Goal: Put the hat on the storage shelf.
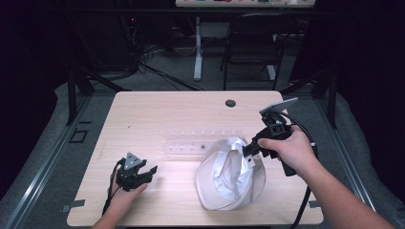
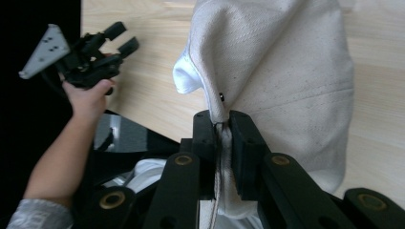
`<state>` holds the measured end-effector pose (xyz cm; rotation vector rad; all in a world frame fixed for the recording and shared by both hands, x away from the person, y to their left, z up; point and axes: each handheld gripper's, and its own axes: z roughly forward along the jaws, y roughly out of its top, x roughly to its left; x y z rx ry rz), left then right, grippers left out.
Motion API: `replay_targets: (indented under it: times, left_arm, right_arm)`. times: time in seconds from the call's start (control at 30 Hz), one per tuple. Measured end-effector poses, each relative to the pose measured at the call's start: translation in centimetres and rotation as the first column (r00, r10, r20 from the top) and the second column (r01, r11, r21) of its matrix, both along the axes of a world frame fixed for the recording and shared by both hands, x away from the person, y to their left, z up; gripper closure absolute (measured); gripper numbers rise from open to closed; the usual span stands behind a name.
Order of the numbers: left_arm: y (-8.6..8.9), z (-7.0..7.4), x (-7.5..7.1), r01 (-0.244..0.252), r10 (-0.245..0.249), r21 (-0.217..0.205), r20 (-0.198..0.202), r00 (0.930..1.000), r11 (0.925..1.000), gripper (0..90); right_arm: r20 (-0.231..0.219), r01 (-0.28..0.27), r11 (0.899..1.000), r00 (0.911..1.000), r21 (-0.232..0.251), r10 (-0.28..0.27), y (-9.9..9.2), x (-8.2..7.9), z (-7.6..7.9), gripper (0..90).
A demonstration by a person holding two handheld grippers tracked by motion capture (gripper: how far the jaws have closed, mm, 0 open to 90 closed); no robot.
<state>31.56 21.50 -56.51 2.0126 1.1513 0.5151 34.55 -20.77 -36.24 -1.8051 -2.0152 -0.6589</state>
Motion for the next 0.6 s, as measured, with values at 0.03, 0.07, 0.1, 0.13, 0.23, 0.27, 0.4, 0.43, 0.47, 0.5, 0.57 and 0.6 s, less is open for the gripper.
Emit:
replay_targets:
  times: [0.03,0.07,0.1,0.13,0.23,0.27,0.4,0.43,0.47,0.5,0.57,0.6]
  left_arm:
    - [0.01,0.0,0.01,0.002,-0.002,0.003,0.001,1.0,1.0,46.7]
    - [-0.01,-0.01,0.0,0.001,-0.001,0.001,0.0,1.0,1.0,46.7]
    - [0.0,-0.03,0.01,0.001,-0.001,0.001,-0.001,1.0,1.0,46.7]
    - [0.0,-0.04,0.01,0.001,-0.001,0.001,-0.002,1.0,1.0,46.7]
    - [0.01,-0.03,0.01,0.001,-0.001,0.001,-0.002,1.0,1.0,46.7]
    - [0.01,-0.03,0.0,0.001,-0.001,0.001,-0.002,1.0,1.0,46.7]
    - [0.02,-0.02,-0.01,0.002,-0.002,0.003,-0.001,1.0,1.0,46.7]
    - [0.04,-0.01,-0.02,0.004,-0.004,0.005,0.0,1.0,1.0,46.7]
    - [0.03,-0.01,-0.04,0.004,-0.004,0.005,0.0,1.0,1.0,46.7]
    - [0.04,0.0,-0.04,0.006,-0.006,0.006,0.002,1.0,1.0,46.7]
    - [0.04,-0.01,-0.04,0.006,-0.006,0.007,0.001,1.0,1.0,46.7]
    - [0.01,-0.04,-0.04,0.003,-0.003,0.002,-0.001,1.0,1.0,46.7]
  right_arm:
    - [-0.004,0.003,1.0,1.0,0.024,-0.003,-0.04,0.02,-0.07,82.1]
    - [-0.002,0.011,0.999,0.9999,0.039,-0.011,-0.02,0.0,-0.12,82.1]
    - [-0.011,0.002,0.999,0.9999,0.053,-0.001,-0.1,0.05,-0.1,82.1]
    - [-0.013,0.01,0.998,0.9999,0.069,-0.009,-0.04,0.02,-0.09,82.1]
    - [-0.019,0.001,0.996,0.9998,0.094,0.001,0.06,0.02,0.01,82.1]
    - [-0.023,-0.019,0.995,0.9995,0.1,0.022,-0.03,0.07,0.09,82.1]
    - [-0.018,0.008,0.993,0.9998,0.114,-0.006,0.3,-0.01,0.25,82.1]
    - [-0.018,-0.012,0.992,0.9997,0.125,0.014,0.26,0.09,0.36,82.1]
    - [-0.017,0.005,0.992,0.9998,0.127,-0.003,0.38,0.03,0.4,82.1]
    - [-0.017,0.006,0.991,0.9998,0.131,-0.004,0.43,0.03,0.46,82.1]
    - [-0.02,0.01,0.99,0.9998,0.142,-0.007,0.52,0.04,0.56,82.1]
    - [-0.018,0.0,0.99,0.9998,0.141,0.003,0.49,0.08,0.6,82.1]
